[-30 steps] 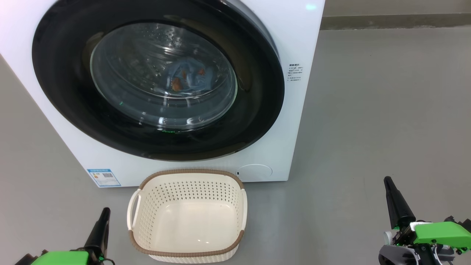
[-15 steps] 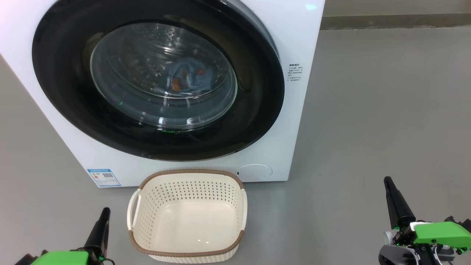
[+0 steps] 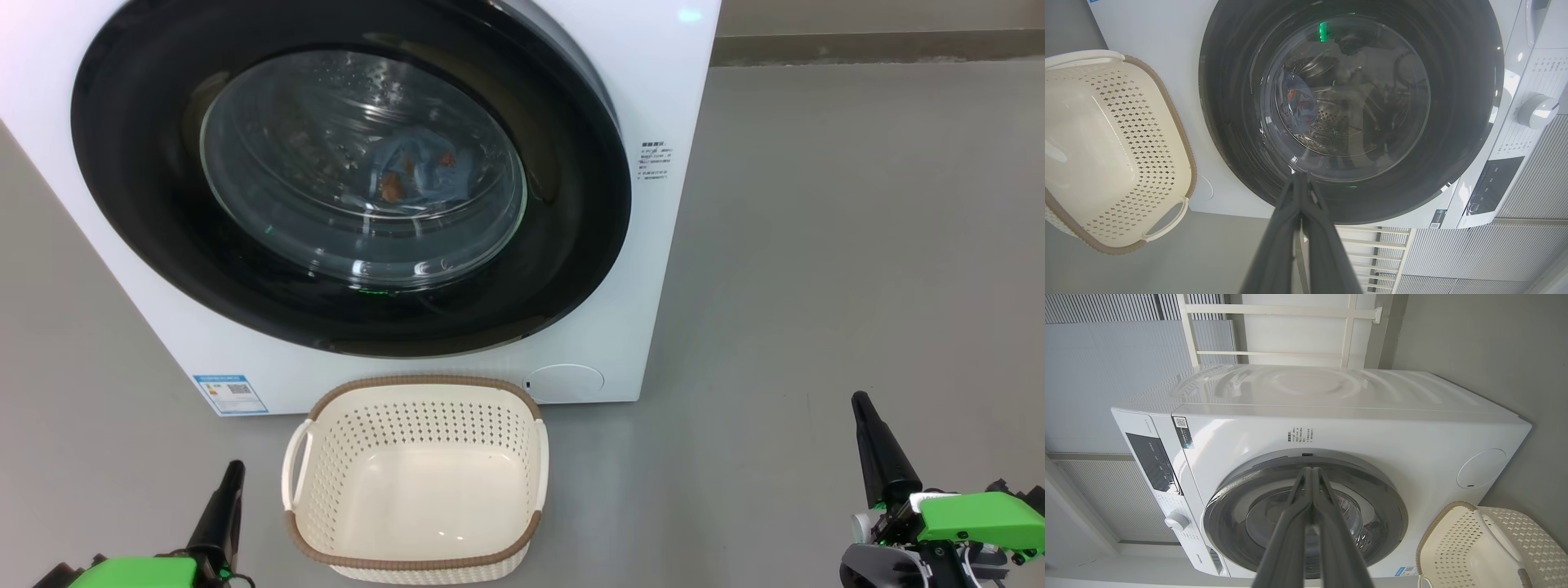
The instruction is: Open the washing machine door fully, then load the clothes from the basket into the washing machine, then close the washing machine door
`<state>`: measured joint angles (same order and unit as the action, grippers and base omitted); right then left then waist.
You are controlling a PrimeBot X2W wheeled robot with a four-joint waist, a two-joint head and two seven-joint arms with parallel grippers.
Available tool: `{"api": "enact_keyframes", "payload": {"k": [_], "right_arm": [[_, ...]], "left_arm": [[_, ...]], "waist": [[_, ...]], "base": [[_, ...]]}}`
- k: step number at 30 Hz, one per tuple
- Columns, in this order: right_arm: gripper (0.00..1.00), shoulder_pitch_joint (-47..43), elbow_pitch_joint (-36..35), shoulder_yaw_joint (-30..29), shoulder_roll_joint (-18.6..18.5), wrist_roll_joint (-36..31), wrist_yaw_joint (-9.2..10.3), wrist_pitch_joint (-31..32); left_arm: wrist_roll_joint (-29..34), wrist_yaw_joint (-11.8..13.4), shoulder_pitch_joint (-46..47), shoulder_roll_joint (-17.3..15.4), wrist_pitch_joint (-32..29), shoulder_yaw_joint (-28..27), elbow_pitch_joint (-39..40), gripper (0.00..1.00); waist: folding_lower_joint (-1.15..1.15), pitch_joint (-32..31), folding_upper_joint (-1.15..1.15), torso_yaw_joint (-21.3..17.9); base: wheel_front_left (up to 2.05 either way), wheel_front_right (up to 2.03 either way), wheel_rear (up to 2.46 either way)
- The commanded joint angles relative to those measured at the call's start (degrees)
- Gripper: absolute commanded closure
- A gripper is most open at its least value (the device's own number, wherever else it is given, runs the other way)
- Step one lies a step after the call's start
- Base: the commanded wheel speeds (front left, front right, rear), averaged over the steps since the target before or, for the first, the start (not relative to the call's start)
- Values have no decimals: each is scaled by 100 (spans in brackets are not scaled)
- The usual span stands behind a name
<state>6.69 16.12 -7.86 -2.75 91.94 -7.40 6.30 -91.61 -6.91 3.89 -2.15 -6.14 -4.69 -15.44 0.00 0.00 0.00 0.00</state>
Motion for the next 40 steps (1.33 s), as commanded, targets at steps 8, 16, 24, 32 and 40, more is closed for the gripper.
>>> {"api": "enact_keyframes", "payload": {"k": [8, 16, 24, 32, 40], "right_arm": [[100, -3, -171, 123, -13, 14, -9, 25], [100, -3, -171, 123, -13, 14, -9, 25], [100, -3, -171, 123, -13, 14, -9, 25], [100, -3, -171, 123, -13, 14, -9, 25], [100, -3, -171, 123, -13, 14, -9, 25]], "left_arm": [[-46, -55, 277, -73, -42, -195, 104, 100], [-46, -55, 277, -73, -42, -195, 104, 100], [-46, -55, 277, -73, -42, -195, 104, 100], [-46, -55, 277, -73, -42, -195, 103, 100], [-46, -55, 277, -73, -42, -195, 103, 100]], "waist": [[0, 0, 0, 0], [0, 0, 0, 0], [0, 0, 0, 0], [0, 0, 0, 0], [0, 0, 0, 0]], "base": [[0, 0, 0], [0, 0, 0], [0, 0, 0], [0, 0, 0], [0, 0, 0]]}}
